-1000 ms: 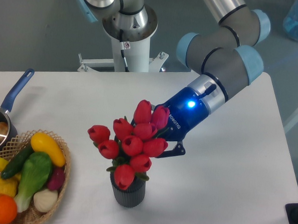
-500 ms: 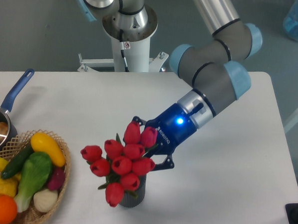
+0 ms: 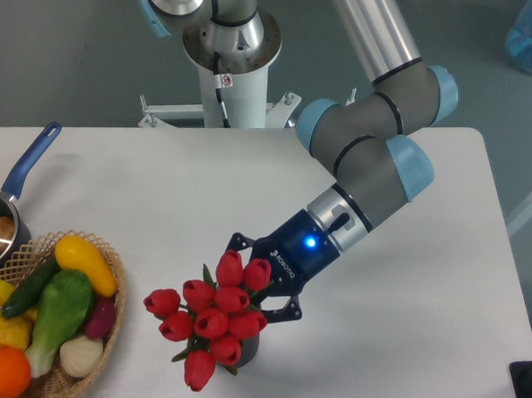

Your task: Insert the flowers into the vase

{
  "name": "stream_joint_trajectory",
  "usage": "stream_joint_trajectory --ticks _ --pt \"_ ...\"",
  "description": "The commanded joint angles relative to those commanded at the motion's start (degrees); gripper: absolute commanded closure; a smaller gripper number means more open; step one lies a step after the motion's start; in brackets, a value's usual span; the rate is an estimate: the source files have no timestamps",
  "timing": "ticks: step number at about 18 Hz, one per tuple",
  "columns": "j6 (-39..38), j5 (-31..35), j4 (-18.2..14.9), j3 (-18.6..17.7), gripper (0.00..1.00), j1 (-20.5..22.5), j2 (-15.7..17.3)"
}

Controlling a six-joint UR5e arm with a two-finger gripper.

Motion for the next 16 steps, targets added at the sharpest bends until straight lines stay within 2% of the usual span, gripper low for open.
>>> stream_joint_trajectory --ticks 3,5,8,9,10,11,14,16 --pt "0.8 1.1 0.2 -1.3 0.83 0.2 0.1" --pt "1.1 1.5 0.2 -1.8 0.72 0.6 0.2" --pt "1.0 1.6 0.1 -1.8 0.45 1.4 0.3" --pt "1.0 1.6 0.1 -1.9 0.31 1.8 0.4" --pt "0.8 1.6 0.0 -2.1 0.12 2.2 0.4" --pt "0.8 1.6 0.1 -2.7 0.0 2.5 0.6" --pt "1.2 3.1 0.0 -3.3 0.0 4.0 1.3" --pt "1.2 6.4 0.0 -3.6 0.0 4.3 2.5"
